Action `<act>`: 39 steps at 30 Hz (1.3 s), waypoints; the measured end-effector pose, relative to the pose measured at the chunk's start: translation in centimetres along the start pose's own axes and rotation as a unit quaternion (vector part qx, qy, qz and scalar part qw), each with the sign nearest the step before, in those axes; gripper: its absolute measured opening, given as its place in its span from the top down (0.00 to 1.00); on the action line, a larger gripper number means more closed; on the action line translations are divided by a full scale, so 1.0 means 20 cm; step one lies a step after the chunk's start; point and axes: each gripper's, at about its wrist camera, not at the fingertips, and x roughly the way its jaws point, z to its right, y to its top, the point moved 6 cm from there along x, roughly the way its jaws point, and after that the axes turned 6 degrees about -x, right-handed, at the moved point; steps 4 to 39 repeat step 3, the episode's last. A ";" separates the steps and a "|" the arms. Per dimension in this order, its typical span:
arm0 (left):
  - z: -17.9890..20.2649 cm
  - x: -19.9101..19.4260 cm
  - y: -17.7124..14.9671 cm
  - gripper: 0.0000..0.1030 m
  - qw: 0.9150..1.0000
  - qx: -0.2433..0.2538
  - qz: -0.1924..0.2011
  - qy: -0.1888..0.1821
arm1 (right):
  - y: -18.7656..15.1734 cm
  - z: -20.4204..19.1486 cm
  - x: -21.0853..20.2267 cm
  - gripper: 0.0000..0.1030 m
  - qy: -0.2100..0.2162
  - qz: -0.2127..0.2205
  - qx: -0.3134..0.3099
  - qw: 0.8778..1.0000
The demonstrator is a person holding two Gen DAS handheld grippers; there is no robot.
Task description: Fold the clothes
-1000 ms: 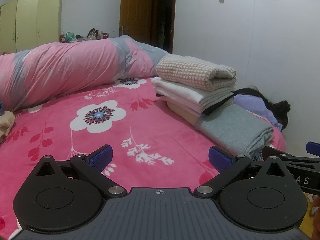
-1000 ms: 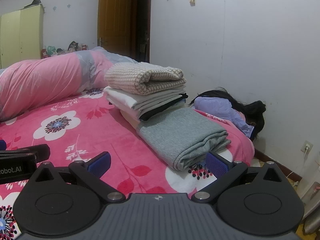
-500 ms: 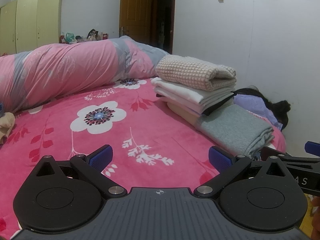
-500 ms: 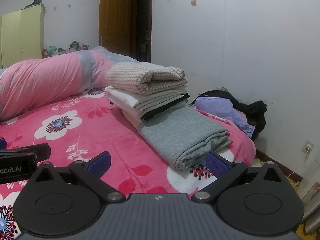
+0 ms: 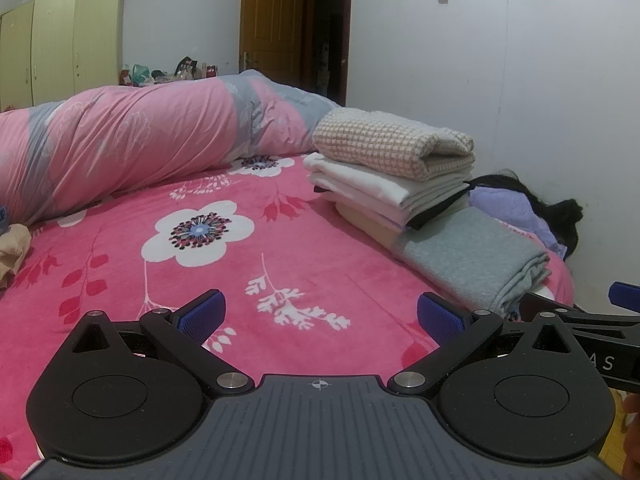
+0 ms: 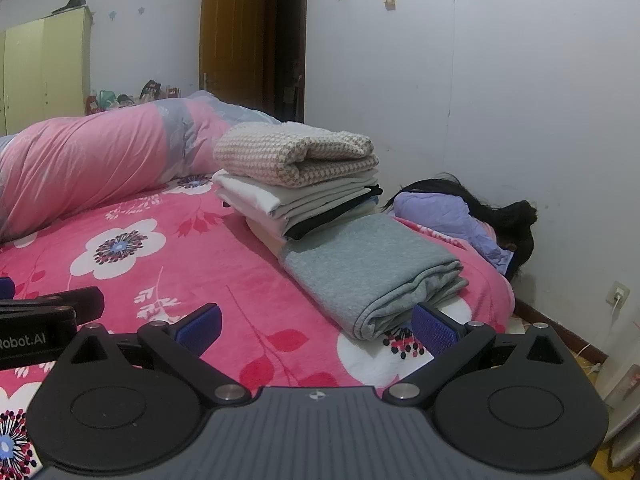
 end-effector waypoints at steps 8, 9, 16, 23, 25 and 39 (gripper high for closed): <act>0.00 0.00 0.00 0.00 1.000 -0.001 -0.001 0.000 | 0.00 0.00 0.00 0.00 0.000 -0.001 0.000 1.000; 0.00 0.00 0.00 0.00 1.000 -0.001 -0.001 0.000 | 0.00 0.00 0.00 0.00 0.000 -0.001 0.000 1.000; 0.00 0.00 0.00 0.00 1.000 -0.001 -0.001 0.000 | 0.00 0.00 0.00 0.00 0.000 -0.001 0.000 1.000; 0.00 0.00 0.00 0.00 1.000 -0.001 -0.001 0.000 | 0.00 0.00 0.00 0.00 0.000 -0.001 0.000 1.000; 0.00 0.00 0.00 0.00 1.000 -0.001 -0.001 0.000 | 0.00 0.00 0.00 0.00 0.000 -0.001 0.000 1.000; 0.00 0.00 0.00 0.00 1.000 -0.001 -0.001 0.000 | 0.00 0.00 0.00 0.00 0.000 -0.001 0.000 1.000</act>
